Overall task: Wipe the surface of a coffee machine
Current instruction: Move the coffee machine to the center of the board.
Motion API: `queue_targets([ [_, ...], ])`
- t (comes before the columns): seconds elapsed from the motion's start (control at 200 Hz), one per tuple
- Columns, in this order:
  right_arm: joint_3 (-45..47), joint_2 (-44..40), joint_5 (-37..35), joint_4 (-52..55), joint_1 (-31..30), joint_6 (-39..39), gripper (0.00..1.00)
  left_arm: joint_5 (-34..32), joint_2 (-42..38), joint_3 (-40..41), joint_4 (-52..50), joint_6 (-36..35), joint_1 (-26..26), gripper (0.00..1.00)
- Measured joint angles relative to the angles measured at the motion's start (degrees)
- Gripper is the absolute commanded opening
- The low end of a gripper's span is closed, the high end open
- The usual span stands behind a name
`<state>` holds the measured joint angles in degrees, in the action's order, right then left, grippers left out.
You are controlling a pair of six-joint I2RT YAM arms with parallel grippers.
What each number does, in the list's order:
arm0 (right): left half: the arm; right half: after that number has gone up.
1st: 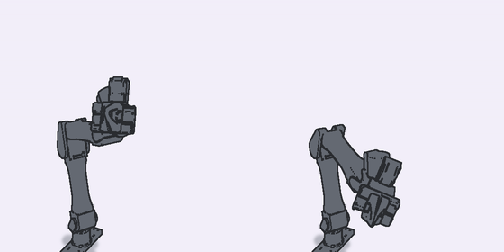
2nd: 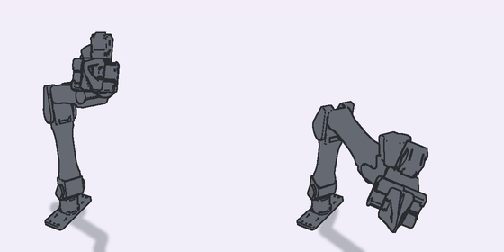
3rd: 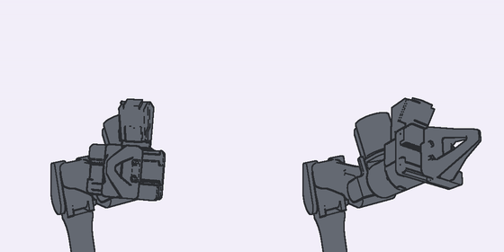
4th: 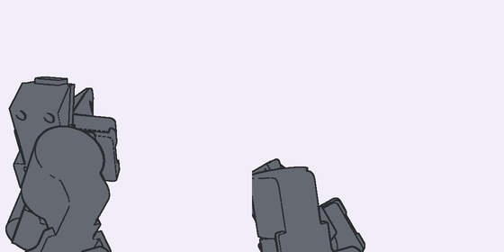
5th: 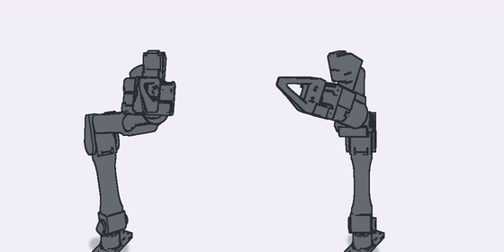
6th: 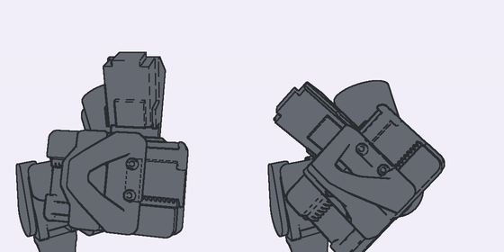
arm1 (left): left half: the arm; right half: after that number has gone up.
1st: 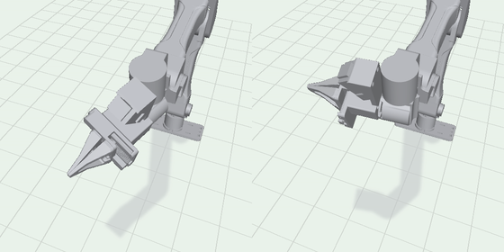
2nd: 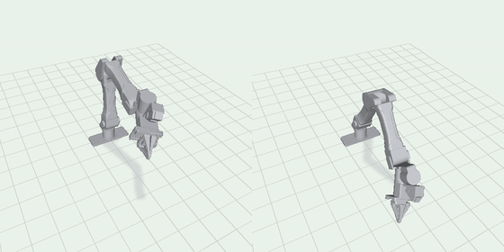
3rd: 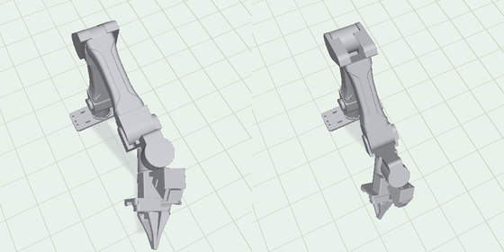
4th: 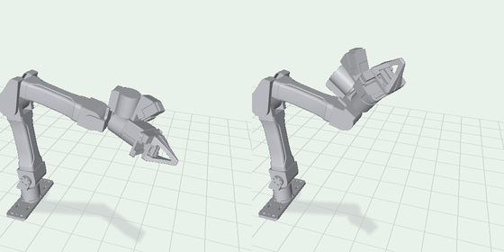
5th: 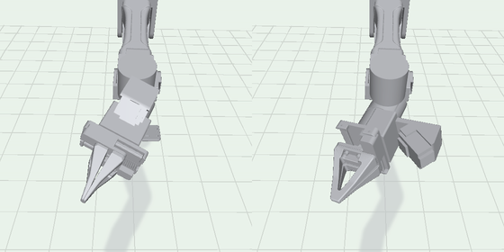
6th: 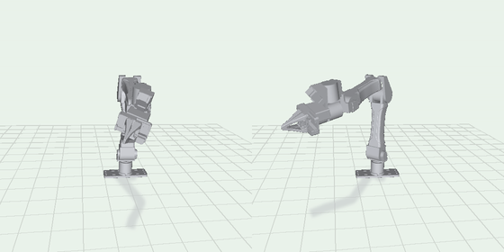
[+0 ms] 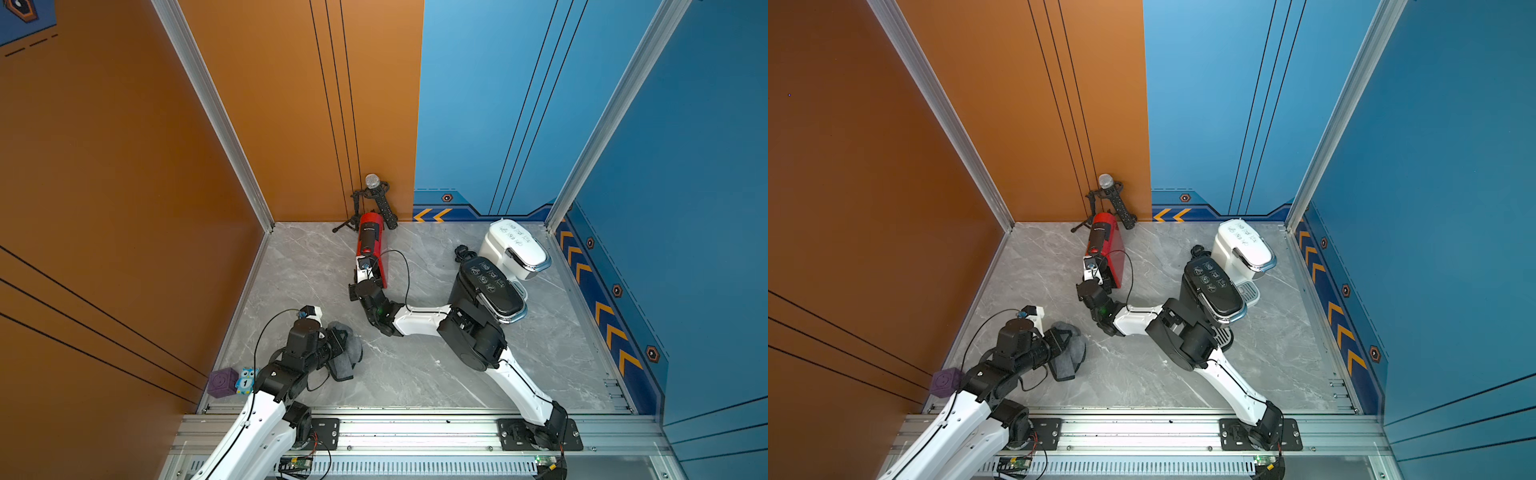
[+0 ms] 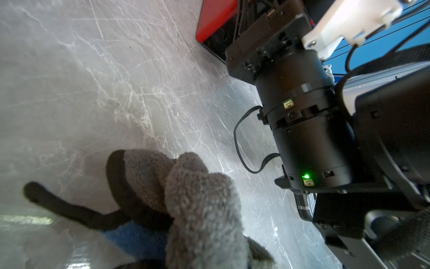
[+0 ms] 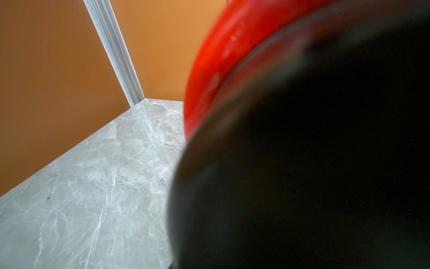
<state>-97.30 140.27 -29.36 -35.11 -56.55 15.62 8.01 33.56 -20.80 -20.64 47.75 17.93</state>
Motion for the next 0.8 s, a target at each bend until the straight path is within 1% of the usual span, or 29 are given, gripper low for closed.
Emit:
queue_targets([
  [0.105,-0.2,0.1,4.5,1.0,-0.9,2.7,0.21,0.0,-0.7,-0.2,-1.4,0.0,0.0,0.06],
  [0.19,1.1,0.1,7.6,1.9,-1.4,4.8,0.4,0.0,-1.9,-0.4,-2.0,-0.2,0.0,0.06],
  [0.23,2.6,-0.1,8.8,2.1,-1.7,5.2,0.51,0.0,-2.4,-0.6,-2.3,-0.2,0.0,0.06],
  [0.27,4.4,-0.4,9.7,2.5,-1.9,5.7,0.56,0.0,-2.8,-0.7,-2.4,-0.2,0.0,0.06],
  [0.375,10.7,-2.4,10.9,3.5,-2.0,7.3,0.61,0.0,-3.0,-1.4,-3.1,-0.4,0.0,0.06],
  [0.5,17.7,-7.5,12.2,4.3,-1.9,8.7,0.63,0.1,-3.2,-1.5,-3.9,-0.9,0.0,0.06],
  [0.801,32.8,-26.3,16.8,4.3,-1.9,12.4,0.64,0.2,-4.9,-2.2,-6.5,-1.3,0.2,0.04],
])
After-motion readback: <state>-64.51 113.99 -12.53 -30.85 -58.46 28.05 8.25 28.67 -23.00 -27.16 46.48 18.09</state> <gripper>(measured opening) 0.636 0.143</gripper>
